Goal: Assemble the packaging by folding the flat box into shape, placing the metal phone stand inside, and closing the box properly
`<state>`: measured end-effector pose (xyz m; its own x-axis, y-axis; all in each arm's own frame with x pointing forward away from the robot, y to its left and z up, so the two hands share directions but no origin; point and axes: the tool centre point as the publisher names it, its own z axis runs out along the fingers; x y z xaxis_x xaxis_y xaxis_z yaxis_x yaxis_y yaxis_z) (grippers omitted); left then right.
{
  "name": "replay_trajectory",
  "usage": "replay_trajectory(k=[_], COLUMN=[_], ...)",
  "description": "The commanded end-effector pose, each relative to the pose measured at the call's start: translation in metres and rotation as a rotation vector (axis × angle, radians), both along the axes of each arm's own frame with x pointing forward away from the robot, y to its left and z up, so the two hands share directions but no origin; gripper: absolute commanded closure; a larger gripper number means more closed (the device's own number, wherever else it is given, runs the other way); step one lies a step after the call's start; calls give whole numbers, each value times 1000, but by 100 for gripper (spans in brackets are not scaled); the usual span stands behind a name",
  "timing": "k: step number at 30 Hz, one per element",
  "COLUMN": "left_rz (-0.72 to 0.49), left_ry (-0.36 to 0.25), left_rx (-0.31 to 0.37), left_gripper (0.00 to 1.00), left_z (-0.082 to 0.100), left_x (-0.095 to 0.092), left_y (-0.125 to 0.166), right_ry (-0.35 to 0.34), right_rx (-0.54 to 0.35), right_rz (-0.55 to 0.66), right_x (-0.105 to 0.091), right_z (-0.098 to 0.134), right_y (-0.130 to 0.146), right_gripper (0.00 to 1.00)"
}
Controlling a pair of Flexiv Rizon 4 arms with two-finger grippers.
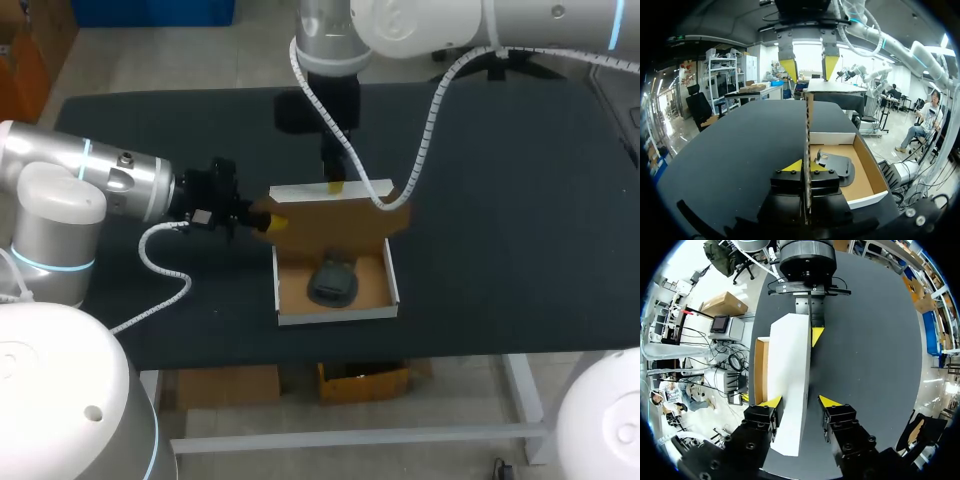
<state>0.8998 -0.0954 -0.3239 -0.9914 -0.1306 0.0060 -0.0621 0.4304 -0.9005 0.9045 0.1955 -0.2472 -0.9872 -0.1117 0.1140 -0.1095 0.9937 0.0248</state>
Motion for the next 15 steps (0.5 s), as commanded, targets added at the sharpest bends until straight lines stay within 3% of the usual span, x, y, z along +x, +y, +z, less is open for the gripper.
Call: replay_trajectory(k=[1, 15], left_rz=[-1, -1], left_ry=[-1, -1], left_rx=[-3, -3], left_gripper=[100, 100], left_z=[-1, -1], left_x=[0, 0], left_y=[0, 0], right_ry=[11, 38], right_rx=[-4, -7], right_rz=[1, -6], right_x=[2, 3], right_z=[-4, -12], right_y=[2, 1], right_gripper=[58, 60])
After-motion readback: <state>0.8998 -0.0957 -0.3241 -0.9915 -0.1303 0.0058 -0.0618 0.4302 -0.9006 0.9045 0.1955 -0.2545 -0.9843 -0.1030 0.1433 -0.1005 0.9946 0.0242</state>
